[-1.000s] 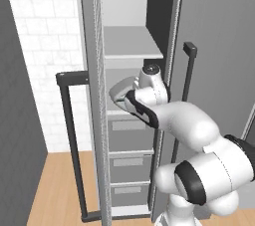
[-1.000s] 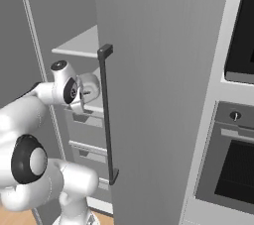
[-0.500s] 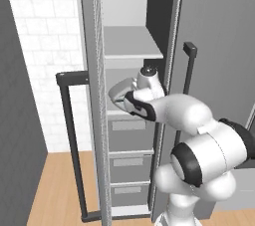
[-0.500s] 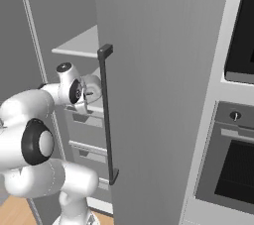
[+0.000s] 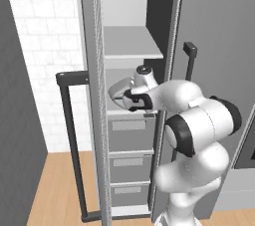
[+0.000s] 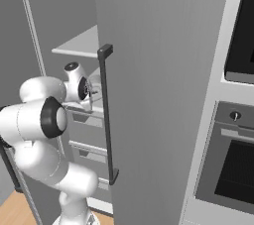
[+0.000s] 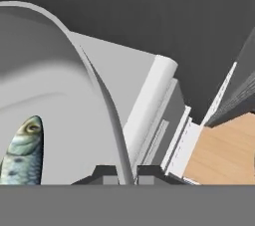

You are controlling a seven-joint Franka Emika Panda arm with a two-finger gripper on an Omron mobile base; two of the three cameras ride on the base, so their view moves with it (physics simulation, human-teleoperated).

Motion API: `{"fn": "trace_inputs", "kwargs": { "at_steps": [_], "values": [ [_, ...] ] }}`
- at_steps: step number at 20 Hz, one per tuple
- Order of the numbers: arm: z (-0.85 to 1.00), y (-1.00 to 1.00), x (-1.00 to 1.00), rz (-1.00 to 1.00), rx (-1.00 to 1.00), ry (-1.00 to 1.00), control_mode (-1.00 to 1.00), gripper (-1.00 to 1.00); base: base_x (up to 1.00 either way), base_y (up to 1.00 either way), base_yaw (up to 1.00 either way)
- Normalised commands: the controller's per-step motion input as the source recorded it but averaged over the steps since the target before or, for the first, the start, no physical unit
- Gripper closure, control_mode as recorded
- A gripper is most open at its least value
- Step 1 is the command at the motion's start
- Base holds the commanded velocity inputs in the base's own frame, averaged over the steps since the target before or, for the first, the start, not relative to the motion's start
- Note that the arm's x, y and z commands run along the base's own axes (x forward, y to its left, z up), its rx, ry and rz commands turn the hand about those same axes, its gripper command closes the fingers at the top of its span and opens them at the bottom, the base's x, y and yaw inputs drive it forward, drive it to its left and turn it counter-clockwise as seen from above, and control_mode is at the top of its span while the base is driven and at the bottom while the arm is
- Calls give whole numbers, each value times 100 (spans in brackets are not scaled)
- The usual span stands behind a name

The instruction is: Take the meat container that has the fish and place it on the second highest rack of the freezer. Then take the vegetable container that has the squash and sweet potato and place it on the highest rack of the freezer.

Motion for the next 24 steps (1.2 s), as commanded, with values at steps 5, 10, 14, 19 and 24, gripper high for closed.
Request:
{"fn": "trace_inputs", "kwargs": {
  "at_steps": [5,10,14,19,24],
  "values": [
    [-18,2,44,-5,0,6,-100,100,0,0,0],
    [-29,7,43,-5,0,3,-100,100,0,0,0],
    [-34,2,44,-4,0,1,-100,100,0,0,0],
    [-30,5,39,-2,0,0,-100,100,0,0,0],
    [-5,11,-7,0,1,-11,-100,-100,0,0,0]
  ]
}}
